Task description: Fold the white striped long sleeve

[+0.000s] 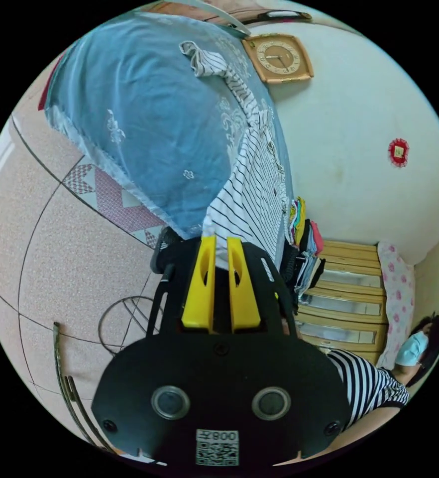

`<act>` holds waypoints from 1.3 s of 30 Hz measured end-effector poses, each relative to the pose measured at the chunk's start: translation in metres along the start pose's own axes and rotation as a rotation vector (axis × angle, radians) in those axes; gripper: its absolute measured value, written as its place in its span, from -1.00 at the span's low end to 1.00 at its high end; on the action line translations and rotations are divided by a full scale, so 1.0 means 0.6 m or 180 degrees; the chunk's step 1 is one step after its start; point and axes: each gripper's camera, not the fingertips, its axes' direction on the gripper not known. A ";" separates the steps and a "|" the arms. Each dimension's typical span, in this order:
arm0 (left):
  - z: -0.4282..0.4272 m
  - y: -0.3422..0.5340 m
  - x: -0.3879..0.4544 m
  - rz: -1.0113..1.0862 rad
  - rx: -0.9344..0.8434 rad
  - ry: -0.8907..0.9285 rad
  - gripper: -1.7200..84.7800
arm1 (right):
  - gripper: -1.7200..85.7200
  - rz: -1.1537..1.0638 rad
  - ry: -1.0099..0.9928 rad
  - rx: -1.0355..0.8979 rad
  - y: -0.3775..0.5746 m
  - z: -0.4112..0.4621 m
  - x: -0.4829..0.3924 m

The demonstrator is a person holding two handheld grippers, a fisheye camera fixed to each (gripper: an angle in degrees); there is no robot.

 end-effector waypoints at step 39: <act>0.702 -0.584 0.655 0.2723 -0.0007 -0.2087 -0.91 | -0.93 -0.3272 0.3124 -0.0337 -0.772 0.619 -0.861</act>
